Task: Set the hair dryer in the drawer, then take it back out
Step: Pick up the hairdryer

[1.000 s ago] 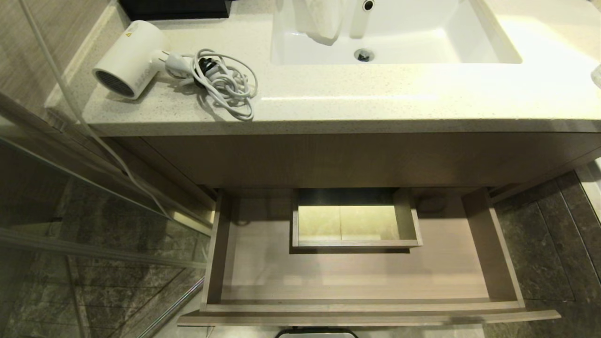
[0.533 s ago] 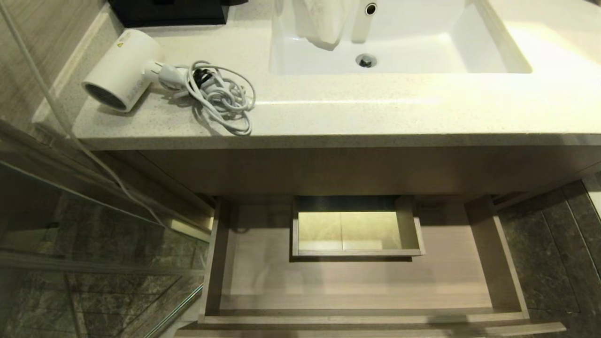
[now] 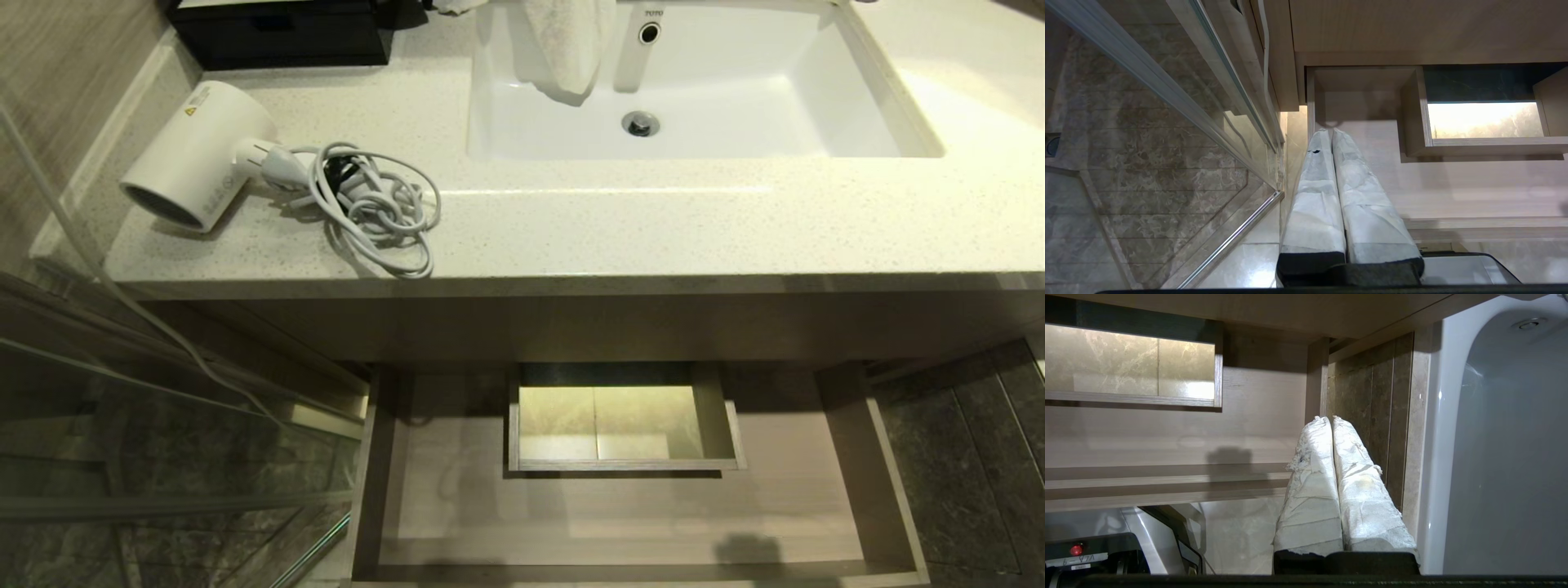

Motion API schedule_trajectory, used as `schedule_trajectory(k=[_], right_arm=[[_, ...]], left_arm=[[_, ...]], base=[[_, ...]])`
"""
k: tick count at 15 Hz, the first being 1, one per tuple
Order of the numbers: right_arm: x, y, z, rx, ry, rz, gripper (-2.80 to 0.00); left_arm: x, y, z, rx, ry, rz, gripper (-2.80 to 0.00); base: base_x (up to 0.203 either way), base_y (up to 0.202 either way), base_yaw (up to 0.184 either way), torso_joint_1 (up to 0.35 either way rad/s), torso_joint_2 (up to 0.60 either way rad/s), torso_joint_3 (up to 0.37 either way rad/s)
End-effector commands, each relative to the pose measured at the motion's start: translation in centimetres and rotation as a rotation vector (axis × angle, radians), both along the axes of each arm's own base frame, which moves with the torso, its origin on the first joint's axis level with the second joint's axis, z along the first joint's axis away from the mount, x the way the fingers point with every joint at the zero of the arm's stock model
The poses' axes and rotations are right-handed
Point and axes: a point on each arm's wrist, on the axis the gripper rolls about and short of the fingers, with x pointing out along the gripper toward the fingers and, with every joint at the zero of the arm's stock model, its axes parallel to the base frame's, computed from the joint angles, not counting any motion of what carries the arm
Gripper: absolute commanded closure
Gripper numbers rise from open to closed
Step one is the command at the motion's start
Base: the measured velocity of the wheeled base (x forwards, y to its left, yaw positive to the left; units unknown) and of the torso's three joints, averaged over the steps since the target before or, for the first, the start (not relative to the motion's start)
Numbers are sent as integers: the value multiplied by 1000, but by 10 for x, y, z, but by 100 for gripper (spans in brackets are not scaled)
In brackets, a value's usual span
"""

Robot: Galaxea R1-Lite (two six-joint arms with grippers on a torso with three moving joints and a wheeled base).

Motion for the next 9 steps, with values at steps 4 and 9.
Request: schedule_trajectory(k=[4,9], right_arm=[[0,0,5,2,14,-2,0],[-10,2,2,-1,11,-39,0]], left_arm=[[0,0,0,0,0,0,0],[0,0,0,0,-1,0,0]], base=[[0,0,0,145,-53,98],[0,0,0,83,-22,45]])
